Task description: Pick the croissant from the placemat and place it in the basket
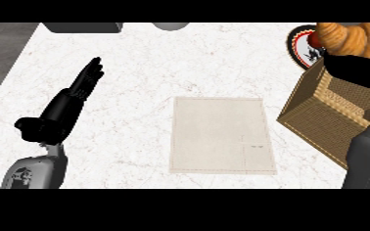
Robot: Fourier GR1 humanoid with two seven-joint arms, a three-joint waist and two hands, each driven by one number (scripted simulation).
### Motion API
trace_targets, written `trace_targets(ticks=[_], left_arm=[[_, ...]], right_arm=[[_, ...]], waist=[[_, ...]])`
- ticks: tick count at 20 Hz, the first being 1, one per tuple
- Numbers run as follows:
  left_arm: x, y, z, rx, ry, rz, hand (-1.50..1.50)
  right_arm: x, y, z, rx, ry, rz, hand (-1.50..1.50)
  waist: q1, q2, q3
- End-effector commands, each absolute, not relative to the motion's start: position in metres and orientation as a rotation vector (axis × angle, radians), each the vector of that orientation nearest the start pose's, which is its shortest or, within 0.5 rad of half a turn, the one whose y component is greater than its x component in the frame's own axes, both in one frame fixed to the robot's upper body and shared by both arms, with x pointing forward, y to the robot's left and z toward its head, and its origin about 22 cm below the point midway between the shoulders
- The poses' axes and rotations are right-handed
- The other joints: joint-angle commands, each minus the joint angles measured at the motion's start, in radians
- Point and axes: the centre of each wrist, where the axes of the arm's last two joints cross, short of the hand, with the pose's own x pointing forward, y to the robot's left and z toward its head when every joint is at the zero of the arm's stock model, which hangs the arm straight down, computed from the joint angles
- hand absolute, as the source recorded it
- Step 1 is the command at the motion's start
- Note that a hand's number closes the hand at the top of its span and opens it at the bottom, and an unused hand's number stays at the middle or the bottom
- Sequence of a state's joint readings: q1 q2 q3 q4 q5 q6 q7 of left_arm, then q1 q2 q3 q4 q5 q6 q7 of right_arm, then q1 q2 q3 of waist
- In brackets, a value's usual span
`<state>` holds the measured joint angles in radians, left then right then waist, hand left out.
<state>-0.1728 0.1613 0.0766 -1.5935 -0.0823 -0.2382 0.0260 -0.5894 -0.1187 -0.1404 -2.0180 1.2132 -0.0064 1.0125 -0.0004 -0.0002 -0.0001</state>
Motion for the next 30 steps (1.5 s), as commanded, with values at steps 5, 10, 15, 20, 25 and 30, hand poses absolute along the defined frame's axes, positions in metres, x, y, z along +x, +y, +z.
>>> trace_targets(ticks=[5,10,15,20,25,30], left_arm=[[0.271,0.249,0.071,0.071,-1.685,-0.374,0.00],[0.281,0.254,0.057,0.065,-1.692,-0.382,0.00],[0.276,0.260,0.060,0.031,-1.689,-0.385,0.00],[0.274,0.282,0.063,0.045,-1.688,-0.383,0.00],[0.281,0.261,0.063,0.039,-1.698,-0.389,0.00],[0.285,0.263,0.071,0.036,-1.693,-0.385,0.00]], right_arm=[[0.271,-0.277,0.203,-1.292,-1.329,-0.198,1.50],[0.265,-0.297,0.178,-1.361,-1.350,-0.213,1.50],[0.275,-0.329,0.169,-1.433,-1.361,-0.198,1.50],[0.274,-0.346,0.146,-1.448,-1.415,-0.431,1.50],[0.287,-0.364,0.133,-1.465,-1.411,-0.339,-1.50],[0.287,-0.362,0.136,-1.429,-1.501,-0.308,-1.50]], waist=[[0.000,-0.001,0.001],[-0.001,0.000,0.000],[0.001,0.000,0.000],[0.003,0.001,0.001],[0.002,0.001,0.000],[0.002,0.000,0.000]])
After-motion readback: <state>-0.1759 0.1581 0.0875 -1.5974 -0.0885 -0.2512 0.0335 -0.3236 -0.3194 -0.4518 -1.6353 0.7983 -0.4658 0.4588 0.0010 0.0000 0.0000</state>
